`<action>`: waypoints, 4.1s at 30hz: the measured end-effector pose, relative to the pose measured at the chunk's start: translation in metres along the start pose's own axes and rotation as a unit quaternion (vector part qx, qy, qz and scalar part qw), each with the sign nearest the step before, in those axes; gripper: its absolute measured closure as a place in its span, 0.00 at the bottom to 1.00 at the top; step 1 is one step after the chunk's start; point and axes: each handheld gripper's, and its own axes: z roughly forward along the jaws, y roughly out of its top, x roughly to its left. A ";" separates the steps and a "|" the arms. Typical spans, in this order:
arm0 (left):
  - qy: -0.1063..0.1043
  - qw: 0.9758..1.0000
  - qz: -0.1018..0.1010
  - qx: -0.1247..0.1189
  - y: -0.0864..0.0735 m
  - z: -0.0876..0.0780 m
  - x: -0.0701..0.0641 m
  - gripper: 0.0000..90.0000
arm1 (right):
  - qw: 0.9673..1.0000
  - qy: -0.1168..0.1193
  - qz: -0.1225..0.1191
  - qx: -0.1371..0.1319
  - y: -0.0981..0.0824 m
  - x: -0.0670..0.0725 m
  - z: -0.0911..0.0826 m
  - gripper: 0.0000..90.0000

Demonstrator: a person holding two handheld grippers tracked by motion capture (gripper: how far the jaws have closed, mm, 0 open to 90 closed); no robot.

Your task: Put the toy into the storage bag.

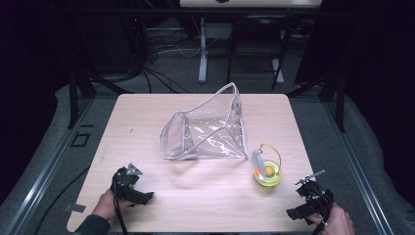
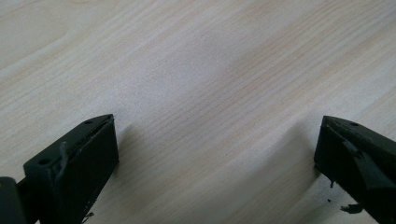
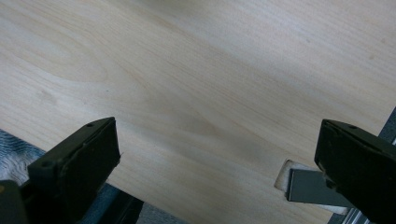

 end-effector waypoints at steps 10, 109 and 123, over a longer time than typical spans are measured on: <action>0.001 1.000 0.001 0.000 0.000 0.000 0.000 0.00 | 1.000 0.003 -0.019 -0.009 0.016 0.008 -0.016 0.00; -0.017 0.996 0.025 -0.080 -0.020 0.000 0.003 0.00 | 0.976 -0.060 -0.208 0.030 0.148 0.053 -0.105 0.97; -0.017 0.996 0.025 -0.080 -0.020 0.000 0.003 0.00 | 0.976 -0.040 -0.207 0.055 0.168 0.051 -0.109 0.98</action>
